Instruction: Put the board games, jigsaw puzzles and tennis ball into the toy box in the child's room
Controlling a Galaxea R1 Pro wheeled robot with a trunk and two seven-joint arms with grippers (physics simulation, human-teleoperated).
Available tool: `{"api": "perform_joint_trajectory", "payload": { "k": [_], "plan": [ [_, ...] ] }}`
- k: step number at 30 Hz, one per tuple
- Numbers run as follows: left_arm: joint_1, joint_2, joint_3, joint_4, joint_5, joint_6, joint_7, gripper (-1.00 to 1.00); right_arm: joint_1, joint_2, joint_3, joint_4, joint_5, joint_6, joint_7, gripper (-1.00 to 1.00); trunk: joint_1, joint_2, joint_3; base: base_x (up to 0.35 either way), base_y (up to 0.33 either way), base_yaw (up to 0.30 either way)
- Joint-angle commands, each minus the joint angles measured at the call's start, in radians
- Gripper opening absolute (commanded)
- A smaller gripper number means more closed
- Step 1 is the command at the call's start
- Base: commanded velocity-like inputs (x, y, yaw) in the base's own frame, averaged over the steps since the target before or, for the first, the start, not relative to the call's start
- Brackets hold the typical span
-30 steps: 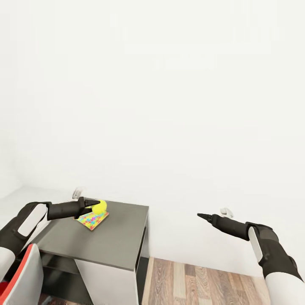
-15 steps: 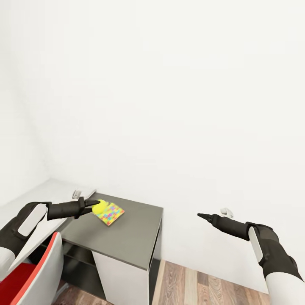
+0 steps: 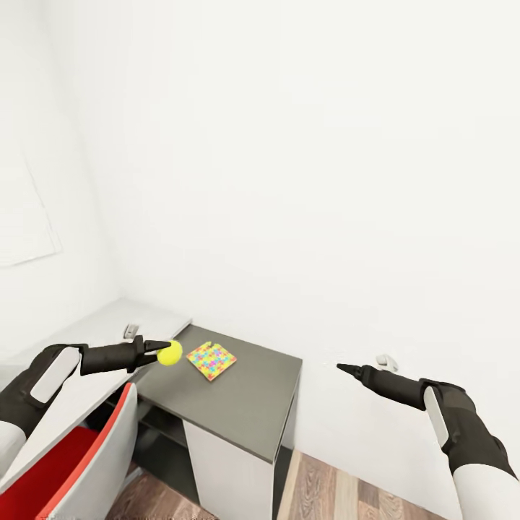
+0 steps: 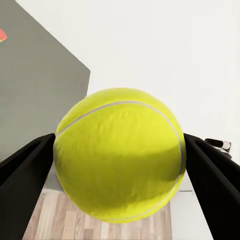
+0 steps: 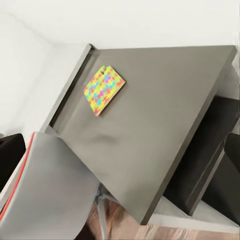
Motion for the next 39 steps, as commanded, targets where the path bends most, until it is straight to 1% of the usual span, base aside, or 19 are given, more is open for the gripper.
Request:
{"api": "perform_joint_trajectory", "payload": {
  "k": [1, 28, 36, 39],
  "plan": [
    [-0.001, 0.000, -0.002, 0.001, -0.004, 0.000, -0.007, -1.00, 0.000, 0.000, -0.002, 0.000, -0.006, 0.008, 0.000, 1.00, 0.000, -0.001, 0.000, 0.000, 0.000, 0.279],
    [-0.001, 0.000, -0.002, 0.001, -0.002, 0.001, -0.007, -1.00, 0.000, 0.001, -0.001, 0.004, -0.006, 0.008, -0.003, 1.00, 0.000, -0.001, 0.000, 0.000, 0.000, 0.285],
    [-0.001, 0.000, -0.002, 0.001, -0.001, 0.001, -0.008, -1.00, -0.001, 0.001, -0.001, 0.004, -0.006, 0.009, -0.003, 1.00, 0.000, -0.001, -0.006, 0.000, 0.000, 0.258],
    [-0.001, 0.000, -0.002, 0.001, -0.001, 0.001, -0.008, -1.00, 0.000, 0.001, -0.001, 0.004, -0.006, 0.009, -0.004, 1.00, 0.000, -0.001, -0.008, 0.000, 0.000, 0.135]
  ]
}}
